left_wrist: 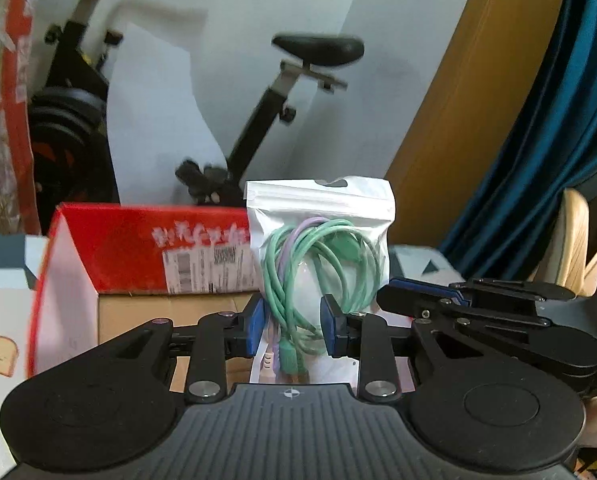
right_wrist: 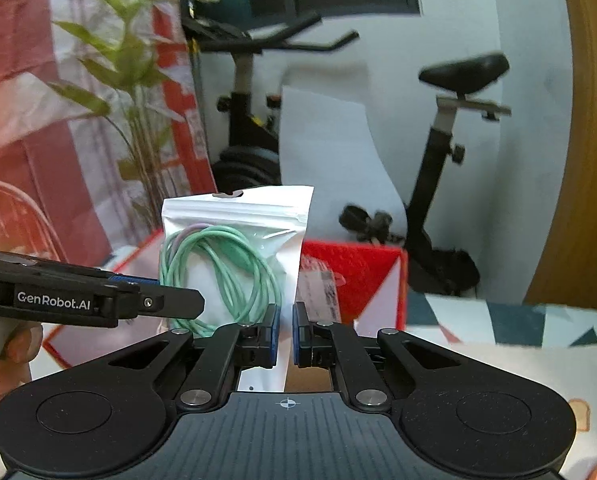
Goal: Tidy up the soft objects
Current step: 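Carry the cable bag into the red strawberry box and open the left gripper, then lower the left gripper onto the green mesh bundle and close it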
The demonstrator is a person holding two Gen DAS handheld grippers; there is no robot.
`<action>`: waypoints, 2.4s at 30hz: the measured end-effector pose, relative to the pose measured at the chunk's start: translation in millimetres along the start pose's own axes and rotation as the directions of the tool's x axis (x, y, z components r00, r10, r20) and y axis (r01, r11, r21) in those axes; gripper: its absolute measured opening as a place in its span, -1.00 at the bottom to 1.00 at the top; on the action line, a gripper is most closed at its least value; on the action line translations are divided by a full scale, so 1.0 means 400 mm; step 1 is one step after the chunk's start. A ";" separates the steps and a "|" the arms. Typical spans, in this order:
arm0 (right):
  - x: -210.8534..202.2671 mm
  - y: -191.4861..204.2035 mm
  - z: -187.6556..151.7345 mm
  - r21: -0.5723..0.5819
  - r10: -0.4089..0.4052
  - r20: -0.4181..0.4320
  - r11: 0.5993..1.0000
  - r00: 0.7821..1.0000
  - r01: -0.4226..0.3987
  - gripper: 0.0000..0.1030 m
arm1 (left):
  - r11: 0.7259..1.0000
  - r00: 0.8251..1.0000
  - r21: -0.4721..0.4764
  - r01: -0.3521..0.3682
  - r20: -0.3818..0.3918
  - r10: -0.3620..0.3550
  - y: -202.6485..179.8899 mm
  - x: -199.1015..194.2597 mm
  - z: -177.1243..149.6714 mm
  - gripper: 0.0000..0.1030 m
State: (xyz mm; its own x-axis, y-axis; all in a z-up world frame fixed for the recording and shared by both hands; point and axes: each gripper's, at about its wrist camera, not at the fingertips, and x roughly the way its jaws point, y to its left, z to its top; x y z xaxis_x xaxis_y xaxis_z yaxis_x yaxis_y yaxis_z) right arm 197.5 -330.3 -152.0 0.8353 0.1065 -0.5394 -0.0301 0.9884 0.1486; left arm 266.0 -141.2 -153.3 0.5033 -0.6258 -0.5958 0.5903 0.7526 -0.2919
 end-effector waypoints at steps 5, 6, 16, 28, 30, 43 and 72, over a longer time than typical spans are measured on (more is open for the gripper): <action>0.060 -0.024 -0.040 0.018 0.004 -0.076 1.000 0.997 -0.002 -0.86 | 0.999 0.995 -0.044 0.023 -0.093 -0.027 0.038 0.073 -0.025 -0.38; 0.066 -0.023 -0.046 0.013 0.004 -0.086 1.000 0.996 -0.003 -0.85 | 0.998 0.993 -0.050 0.027 -0.111 -0.033 0.046 0.086 -0.031 -0.37; 0.109 0.010 -0.081 -0.020 0.005 -0.181 1.000 0.983 -0.009 -0.77 | 0.997 0.976 -0.069 0.022 -0.214 -0.036 0.079 0.148 -0.060 -0.25; 0.104 0.036 -0.054 -0.037 -0.057 -0.197 0.998 0.979 0.050 -0.68 | 0.999 0.973 -0.013 -0.043 -0.228 0.039 0.058 0.145 -0.046 0.19; 0.087 0.040 -0.050 -0.028 -0.062 -0.180 0.998 0.982 0.058 -0.68 | 0.998 0.976 -0.001 -0.056 -0.212 0.055 0.056 0.130 -0.041 0.20; -0.061 0.098 -0.095 0.035 -0.015 -0.047 0.999 0.999 0.017 -0.66 | 0.975 0.979 0.092 -0.204 0.027 0.202 0.013 -0.138 -0.071 0.19; -0.070 0.208 -0.315 0.060 0.071 -0.182 0.996 0.981 -0.061 -0.52 | 0.905 0.955 -0.307 -0.296 -0.091 0.281 0.196 -0.276 -0.354 -0.27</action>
State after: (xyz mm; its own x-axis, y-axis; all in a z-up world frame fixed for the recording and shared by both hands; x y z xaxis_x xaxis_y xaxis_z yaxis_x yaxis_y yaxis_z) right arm 102.5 -237.6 -229.0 0.7172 0.1940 -0.6694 -0.0480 0.9720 0.2302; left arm 167.3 16.2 -216.5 0.5897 -0.3675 -0.7192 0.1917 0.9287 -0.3173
